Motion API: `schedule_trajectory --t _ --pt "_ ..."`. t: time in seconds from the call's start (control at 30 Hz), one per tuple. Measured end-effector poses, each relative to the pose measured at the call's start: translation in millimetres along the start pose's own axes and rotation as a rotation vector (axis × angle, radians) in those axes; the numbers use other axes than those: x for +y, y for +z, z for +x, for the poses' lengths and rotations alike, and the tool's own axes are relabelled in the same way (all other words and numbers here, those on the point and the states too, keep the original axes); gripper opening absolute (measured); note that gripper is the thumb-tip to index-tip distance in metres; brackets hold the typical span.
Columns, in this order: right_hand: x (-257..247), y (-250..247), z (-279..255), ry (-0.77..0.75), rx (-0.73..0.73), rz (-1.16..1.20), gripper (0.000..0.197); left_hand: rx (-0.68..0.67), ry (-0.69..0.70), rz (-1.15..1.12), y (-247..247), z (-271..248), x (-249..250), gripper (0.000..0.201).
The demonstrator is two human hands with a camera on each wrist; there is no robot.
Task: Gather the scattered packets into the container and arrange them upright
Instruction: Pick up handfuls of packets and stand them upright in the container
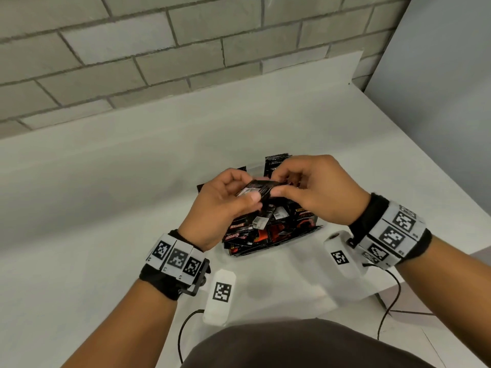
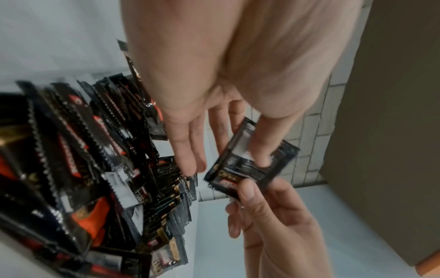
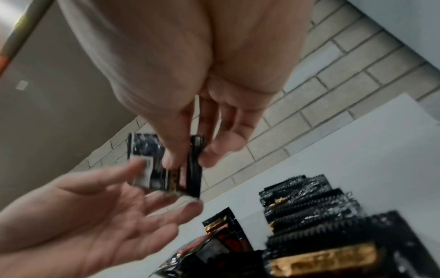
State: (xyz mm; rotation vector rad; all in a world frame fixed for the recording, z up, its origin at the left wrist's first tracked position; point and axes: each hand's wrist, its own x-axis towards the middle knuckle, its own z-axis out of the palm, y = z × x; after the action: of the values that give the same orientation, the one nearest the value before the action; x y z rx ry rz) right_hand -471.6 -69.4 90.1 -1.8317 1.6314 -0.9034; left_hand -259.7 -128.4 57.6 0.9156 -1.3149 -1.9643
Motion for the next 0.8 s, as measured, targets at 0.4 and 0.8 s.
schedule_trajectory --t 0.4,0.8 --pt "13 -1 -9 -0.193 0.084 0.078 0.039 -0.046 -0.113 0.101 -1 -2 2 0.049" --pt "20 -11 -2 0.279 0.168 0.240 0.035 0.081 0.003 0.188 -3 -4 6 0.029"
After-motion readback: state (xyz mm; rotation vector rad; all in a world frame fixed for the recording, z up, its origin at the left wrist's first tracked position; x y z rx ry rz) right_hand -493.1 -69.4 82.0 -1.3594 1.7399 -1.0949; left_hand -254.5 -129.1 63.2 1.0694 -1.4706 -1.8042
